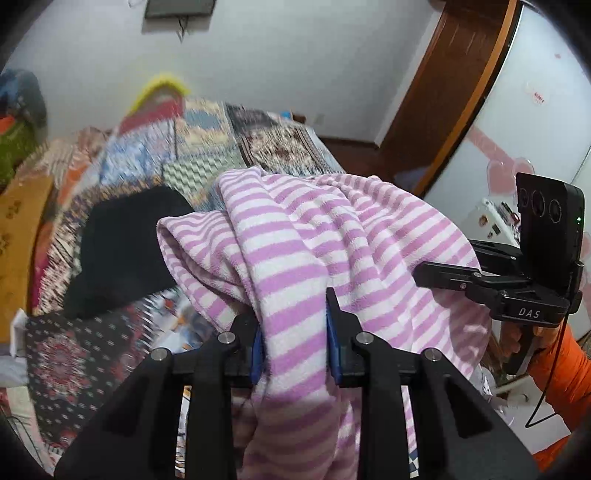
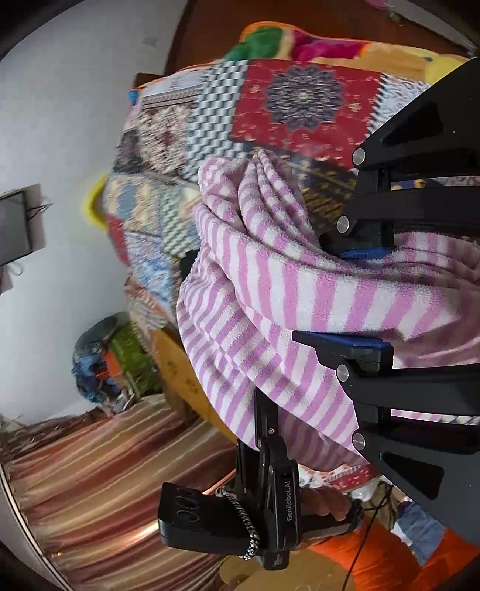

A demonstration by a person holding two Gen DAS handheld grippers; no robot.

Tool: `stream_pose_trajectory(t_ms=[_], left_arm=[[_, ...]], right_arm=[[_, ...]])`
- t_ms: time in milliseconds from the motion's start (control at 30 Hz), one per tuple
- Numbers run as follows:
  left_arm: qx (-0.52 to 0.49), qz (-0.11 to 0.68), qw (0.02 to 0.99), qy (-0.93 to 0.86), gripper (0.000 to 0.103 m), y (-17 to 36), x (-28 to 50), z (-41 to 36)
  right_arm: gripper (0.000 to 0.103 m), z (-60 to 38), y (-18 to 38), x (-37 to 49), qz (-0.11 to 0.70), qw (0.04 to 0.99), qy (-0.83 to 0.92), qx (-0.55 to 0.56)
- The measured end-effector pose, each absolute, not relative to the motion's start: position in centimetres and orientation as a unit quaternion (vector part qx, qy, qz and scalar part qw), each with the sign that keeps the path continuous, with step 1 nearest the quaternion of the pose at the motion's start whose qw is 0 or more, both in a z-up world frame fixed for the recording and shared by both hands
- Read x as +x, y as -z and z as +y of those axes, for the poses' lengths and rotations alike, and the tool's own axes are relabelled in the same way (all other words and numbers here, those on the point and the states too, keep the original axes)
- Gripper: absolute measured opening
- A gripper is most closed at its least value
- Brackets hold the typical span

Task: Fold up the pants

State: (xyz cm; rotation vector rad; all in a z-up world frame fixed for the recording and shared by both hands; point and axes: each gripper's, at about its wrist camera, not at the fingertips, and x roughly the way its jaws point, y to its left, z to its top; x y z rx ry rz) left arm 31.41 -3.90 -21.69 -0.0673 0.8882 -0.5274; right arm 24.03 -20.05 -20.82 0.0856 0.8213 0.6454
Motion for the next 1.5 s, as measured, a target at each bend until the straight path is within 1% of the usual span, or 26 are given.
stream_pose_trajectory(t_ms=[233, 600, 1100, 1300, 1367, 1500], left_arm=[[-0.04, 0.401, 0.887, 0.223, 0.027, 20.1, 32.5, 0.1], [-0.062, 0.385, 0.904, 0.177, 0.027, 20.7, 36.9, 6.4], [-0.055, 0.357, 0.922, 0.141, 0.027, 22.1, 48.6, 13.1], [-0.05, 0.372, 0.917, 0.136, 0.027, 25.4, 53.1, 14.6], [-0.055, 0.394, 0.907, 0.137, 0.027, 27.6, 54.4, 15.1], [-0.052, 0.46, 0.877, 0.129, 0.028, 33.6, 56.5, 15.5]], right_arm=[[0.028, -16.7, 18.8, 25.9, 0.363, 0.871, -0.33, 0.017], [0.028, -11.0, 19.3, 31.7, 0.345, 0.867, -0.36, 0.001], [0.028, -4.0, 20.3, 41.1, 0.306, 0.88, -0.363, -0.019], [0.028, -2.5, 22.6, 44.8, 0.315, 0.879, -0.359, -0.006], [0.028, -2.3, 24.4, 46.0, 0.334, 0.872, -0.357, 0.005], [0.028, -2.0, 28.8, 47.3, 0.384, 0.856, -0.347, 0.012]])
